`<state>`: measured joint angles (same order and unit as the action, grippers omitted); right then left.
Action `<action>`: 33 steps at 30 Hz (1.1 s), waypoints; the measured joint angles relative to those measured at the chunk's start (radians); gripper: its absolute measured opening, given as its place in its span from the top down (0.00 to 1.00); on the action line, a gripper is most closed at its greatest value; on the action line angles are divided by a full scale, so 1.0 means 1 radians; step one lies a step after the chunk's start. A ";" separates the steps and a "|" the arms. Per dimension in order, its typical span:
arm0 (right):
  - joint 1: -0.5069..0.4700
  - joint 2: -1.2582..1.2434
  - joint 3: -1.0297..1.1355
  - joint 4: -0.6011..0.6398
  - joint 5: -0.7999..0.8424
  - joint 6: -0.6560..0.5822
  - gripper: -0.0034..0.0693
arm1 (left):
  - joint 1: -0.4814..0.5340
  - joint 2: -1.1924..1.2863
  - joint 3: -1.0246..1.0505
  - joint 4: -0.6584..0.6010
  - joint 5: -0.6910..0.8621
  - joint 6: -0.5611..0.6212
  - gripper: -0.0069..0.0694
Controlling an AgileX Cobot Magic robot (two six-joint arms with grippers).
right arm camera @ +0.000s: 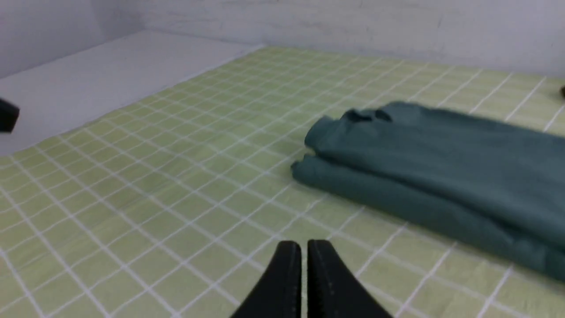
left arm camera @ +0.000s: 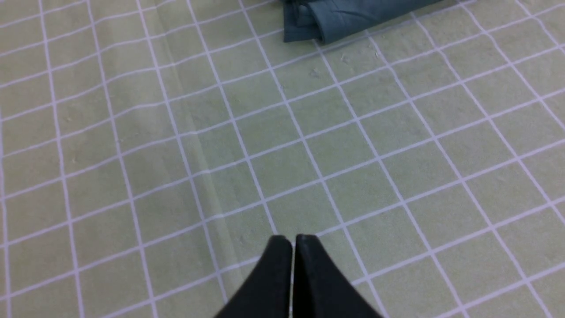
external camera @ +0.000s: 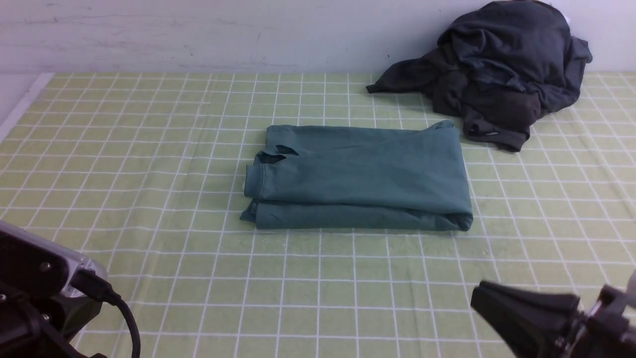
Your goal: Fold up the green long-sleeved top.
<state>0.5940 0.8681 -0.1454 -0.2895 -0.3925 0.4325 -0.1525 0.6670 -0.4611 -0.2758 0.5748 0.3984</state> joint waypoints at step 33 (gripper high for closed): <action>-0.692 -0.879 0.170 0.366 0.728 -0.324 0.93 | 0.000 0.000 0.001 -0.001 0.007 0.000 0.91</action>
<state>-0.0975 -0.0110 0.0250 0.0767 0.3350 0.1087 -0.1525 0.6670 -0.4599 -0.2771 0.5817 0.3984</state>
